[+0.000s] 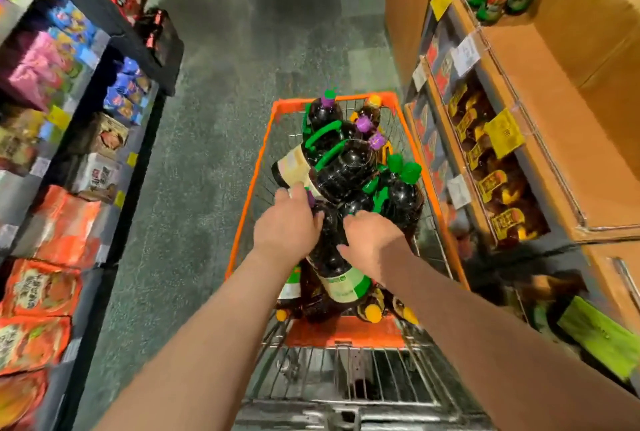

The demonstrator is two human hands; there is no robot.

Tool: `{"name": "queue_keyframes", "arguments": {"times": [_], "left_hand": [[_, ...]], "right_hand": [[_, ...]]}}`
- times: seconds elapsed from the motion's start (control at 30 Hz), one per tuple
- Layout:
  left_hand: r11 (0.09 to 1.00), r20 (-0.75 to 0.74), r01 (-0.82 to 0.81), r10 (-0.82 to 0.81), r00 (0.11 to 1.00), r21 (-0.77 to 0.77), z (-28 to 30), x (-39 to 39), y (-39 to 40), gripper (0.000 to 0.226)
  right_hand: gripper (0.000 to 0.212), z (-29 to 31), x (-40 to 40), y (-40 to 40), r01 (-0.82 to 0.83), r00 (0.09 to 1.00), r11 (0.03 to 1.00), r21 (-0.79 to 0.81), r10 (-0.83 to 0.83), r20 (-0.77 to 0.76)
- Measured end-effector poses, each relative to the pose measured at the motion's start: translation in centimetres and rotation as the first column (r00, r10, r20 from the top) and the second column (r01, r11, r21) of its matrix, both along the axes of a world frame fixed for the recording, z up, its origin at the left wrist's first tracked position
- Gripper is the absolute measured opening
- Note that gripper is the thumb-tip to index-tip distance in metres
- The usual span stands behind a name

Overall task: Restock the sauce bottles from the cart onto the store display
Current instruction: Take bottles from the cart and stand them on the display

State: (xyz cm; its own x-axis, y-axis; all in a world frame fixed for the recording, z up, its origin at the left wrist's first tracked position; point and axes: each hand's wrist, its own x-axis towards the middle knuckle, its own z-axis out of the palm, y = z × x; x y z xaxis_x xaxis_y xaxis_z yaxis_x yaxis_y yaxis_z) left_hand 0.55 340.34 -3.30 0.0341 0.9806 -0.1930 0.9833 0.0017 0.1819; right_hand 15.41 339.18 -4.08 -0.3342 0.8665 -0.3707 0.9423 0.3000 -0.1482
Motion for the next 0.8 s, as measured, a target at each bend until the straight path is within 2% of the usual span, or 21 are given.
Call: {"name": "queue_keyframes", "arguments": {"times": [0.13, 0.33, 0.5, 0.67, 0.8], "left_hand": [[0.998, -0.04, -0.056, 0.055, 0.998, -0.03, -2.6, 0.3, 2.4, 0.049], [0.988, 0.033, -0.144, 0.146, 0.989, -0.052, -4.6, 0.4, 3.9, 0.037], [1.0, -0.071, -0.014, 0.015, 0.997, 0.025, -4.2, 1.9, 2.3, 0.036], [0.984, -0.137, 0.132, -0.115, 0.984, 0.122, -3.5, 2.5, -0.4, 0.029], [0.966, -0.159, 0.185, -0.158, 0.975, 0.178, -2.5, 2.6, -3.2, 0.028]], "right_hand": [[0.058, -2.8, -0.2, 1.8, 0.011, 1.0, 0.999, 0.041, -0.012, 0.026], [0.081, -6.7, -0.8, 2.5, 0.169, 0.972, 0.981, -0.098, -0.182, -0.146], [0.111, -7.3, -0.6, 1.7, 0.243, 0.897, 0.935, -0.26, -0.319, -0.308], [0.111, -5.9, -0.7, -0.8, 0.27, 0.795, 0.925, -0.268, -0.371, -0.479], [0.101, -5.7, -0.6, -3.6, 0.282, 0.767, 0.941, -0.186, -0.337, -0.546]]}}
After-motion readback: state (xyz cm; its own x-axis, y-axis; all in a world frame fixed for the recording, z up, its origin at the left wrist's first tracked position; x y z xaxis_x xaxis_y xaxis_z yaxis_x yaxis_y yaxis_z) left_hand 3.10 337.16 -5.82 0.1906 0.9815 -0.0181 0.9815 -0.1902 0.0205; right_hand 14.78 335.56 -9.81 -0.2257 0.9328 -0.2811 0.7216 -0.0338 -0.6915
